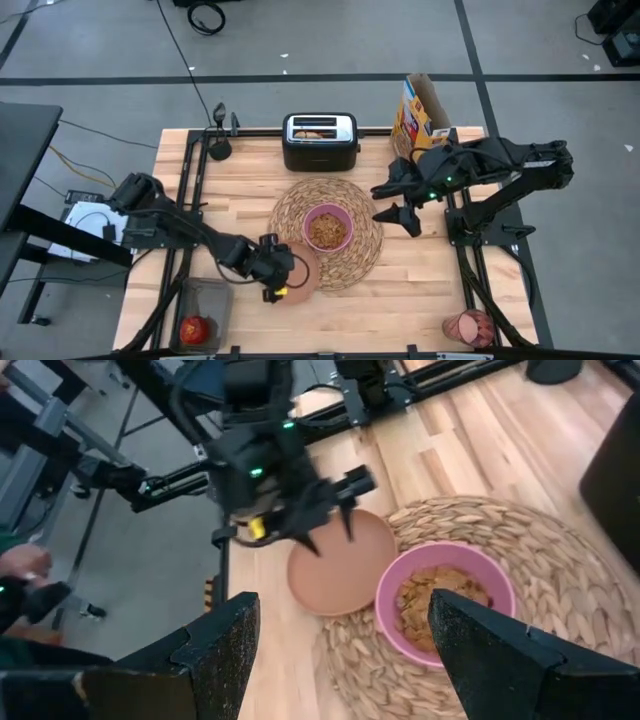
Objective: Arrange a breakfast setting
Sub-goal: Put the brown plate on the brown placemat, then adjust the pink bowl on the brown placemat
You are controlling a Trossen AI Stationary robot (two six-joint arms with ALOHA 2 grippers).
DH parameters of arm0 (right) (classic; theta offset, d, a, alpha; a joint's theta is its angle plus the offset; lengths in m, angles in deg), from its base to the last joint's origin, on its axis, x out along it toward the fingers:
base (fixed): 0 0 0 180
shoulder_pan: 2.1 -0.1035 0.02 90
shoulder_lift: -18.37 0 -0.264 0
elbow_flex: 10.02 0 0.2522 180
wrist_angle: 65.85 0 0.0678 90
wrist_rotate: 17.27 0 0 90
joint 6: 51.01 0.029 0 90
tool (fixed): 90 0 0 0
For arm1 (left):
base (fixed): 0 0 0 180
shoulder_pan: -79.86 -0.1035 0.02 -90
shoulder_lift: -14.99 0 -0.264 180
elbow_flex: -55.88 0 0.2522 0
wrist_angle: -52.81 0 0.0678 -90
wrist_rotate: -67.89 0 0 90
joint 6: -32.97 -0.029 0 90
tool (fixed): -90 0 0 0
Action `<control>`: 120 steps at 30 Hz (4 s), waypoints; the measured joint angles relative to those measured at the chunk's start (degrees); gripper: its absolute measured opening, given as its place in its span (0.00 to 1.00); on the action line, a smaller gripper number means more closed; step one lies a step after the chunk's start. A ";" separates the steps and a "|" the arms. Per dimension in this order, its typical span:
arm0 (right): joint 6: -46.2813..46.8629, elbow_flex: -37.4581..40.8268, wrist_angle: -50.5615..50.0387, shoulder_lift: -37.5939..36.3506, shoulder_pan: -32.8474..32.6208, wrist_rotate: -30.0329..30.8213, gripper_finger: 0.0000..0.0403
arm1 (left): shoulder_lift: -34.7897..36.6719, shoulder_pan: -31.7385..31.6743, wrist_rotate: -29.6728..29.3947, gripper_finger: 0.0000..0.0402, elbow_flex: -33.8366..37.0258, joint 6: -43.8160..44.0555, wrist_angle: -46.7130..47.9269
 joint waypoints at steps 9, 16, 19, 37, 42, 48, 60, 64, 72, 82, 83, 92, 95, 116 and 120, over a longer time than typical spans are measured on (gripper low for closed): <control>1.90 0.00 -0.01 0.00 -1.52 0.87 0.73 | 0.00 -5.84 3.98 0.65 3.39 -0.26 -0.70; 3.11 -0.02 -0.01 0.00 -1.57 0.85 0.73 | 0.00 -8.96 6.65 0.65 3.15 0.75 -0.65; 3.07 -0.02 -0.01 0.00 -1.57 0.85 0.73 | 0.00 -10.32 6.49 0.65 3.15 2.17 -0.68; 2.98 -0.04 -0.03 0.00 -1.57 0.81 0.73 | 1.16 -14.78 10.53 0.65 3.13 4.23 -0.43; 2.01 -0.04 -0.10 0.00 -1.57 0.78 0.73 | 3.77 -14.75 11.32 0.65 3.13 4.46 -0.05; 0.00 1.34 -1.23 -0.08 -1.57 3.20 0.73 | 9.77 -14.93 8.72 0.65 3.11 4.47 -2.52; -1.76 26.62 7.51 5.70 -2.57 1.95 0.73 | 8.41 -16.48 4.98 0.65 4.20 -9.56 -7.78; -4.98 31.11 12.37 11.23 -1.58 1.77 0.73 | 8.15 -18.64 6.40 0.65 4.63 -17.46 -7.79; -10.54 30.09 16.06 22.52 1.87 1.46 0.73 | 5.73 -23.47 11.56 0.65 4.62 -25.28 -9.18; -10.90 29.44 18.72 24.94 5.67 1.48 0.73 | 1.75 -24.99 12.98 0.65 4.64 -28.59 -13.67; -10.89 29.44 18.97 24.69 6.08 1.56 0.73 | 1.79 -25.22 12.98 0.65 4.68 -28.61 -14.07; -11.12 29.42 19.88 24.24 8.11 1.65 0.73 | 1.09 -26.77 13.12 0.65 4.68 -29.04 -15.93; -12.16 29.44 19.41 24.14 8.38 1.76 0.73 | 1.08 -27.44 13.22 0.65 4.68 -29.02 -16.80; -18.60 29.31 14.84 23.82 14.06 1.47 0.73 | -0.88 -31.28 12.85 0.65 4.59 -27.03 -16.75; -18.58 29.31 12.97 23.80 14.06 0.25 0.73 | -0.15 -31.28 12.94 0.65 4.36 -27.06 -13.73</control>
